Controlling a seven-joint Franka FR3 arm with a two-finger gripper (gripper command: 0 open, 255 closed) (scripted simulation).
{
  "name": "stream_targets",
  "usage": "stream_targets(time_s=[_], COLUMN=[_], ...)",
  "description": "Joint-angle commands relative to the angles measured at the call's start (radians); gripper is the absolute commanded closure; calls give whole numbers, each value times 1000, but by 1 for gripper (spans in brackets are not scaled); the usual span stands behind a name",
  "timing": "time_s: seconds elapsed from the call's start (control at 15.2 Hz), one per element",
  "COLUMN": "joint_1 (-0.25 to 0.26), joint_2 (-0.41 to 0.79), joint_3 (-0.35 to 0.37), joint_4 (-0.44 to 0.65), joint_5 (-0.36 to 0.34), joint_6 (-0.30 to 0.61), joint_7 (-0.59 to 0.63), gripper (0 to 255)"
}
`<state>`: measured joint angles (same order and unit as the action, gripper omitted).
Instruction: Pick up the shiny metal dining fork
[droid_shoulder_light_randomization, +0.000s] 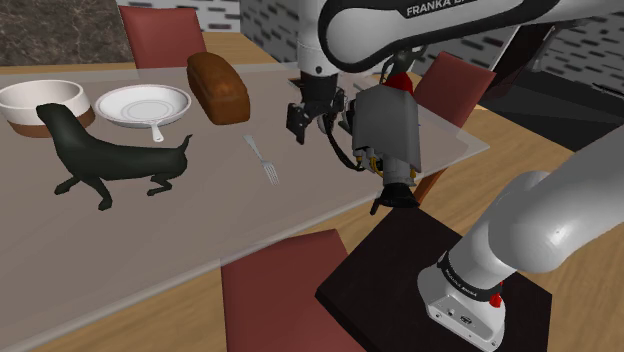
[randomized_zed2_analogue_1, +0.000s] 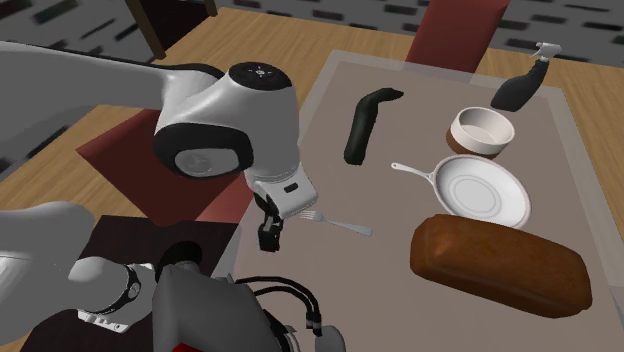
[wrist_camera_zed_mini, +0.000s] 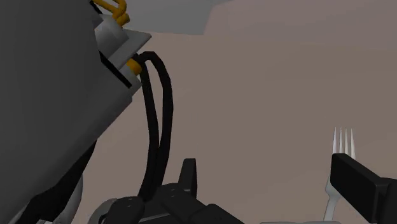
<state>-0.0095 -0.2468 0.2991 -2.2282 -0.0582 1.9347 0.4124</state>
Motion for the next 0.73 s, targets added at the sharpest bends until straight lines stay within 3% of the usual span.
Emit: stream_targets(time_s=[0.0,0.66], joint_1=[-2,39], joint_2=[87,475], joint_3=[22,56], joint_4=[50,347], joint_5=[-24,-185], joint_6=[38,117], joint_7=[54,284], gripper=[0,0])
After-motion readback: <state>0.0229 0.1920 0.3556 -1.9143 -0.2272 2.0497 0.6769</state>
